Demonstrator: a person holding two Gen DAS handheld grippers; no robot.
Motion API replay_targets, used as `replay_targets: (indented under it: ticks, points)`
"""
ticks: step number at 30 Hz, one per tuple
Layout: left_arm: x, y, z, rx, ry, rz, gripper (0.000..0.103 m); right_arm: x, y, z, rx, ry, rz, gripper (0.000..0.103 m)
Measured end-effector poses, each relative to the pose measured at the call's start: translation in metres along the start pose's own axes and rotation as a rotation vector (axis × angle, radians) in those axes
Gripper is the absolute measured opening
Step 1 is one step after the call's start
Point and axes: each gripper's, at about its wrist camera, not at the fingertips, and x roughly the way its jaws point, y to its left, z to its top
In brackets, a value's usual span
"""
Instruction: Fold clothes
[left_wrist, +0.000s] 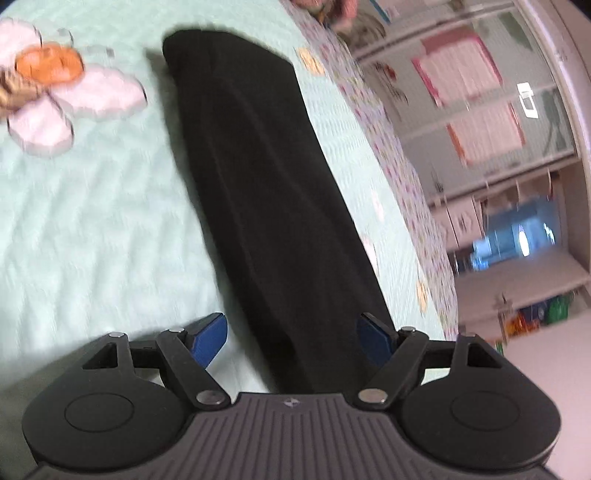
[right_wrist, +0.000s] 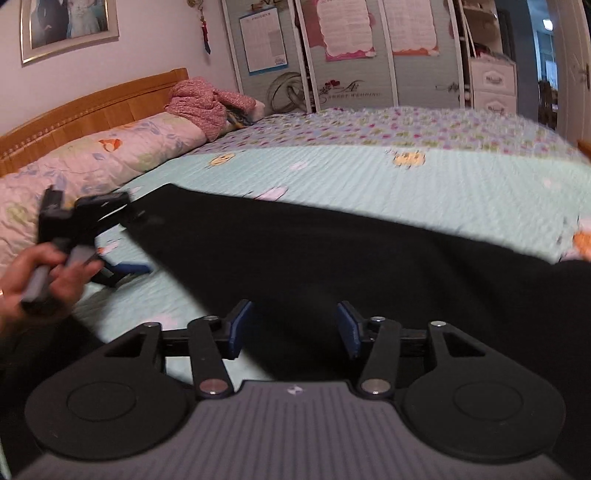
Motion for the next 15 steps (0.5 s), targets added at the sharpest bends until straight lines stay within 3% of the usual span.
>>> replay_targets:
  ticks: [10, 15]
  points:
    - [0.012, 0.003, 0.076, 0.002, -0.177, 0.133, 0.080, 0.004, 0.003, -0.051, 0.182, -0.030, 0.054, 0.063]
    - [0.024, 0.005, 0.112, -0.019, -0.212, 0.160, 0.076, 0.005, 0.004, -0.076, 0.274, -0.045, 0.081, 0.063]
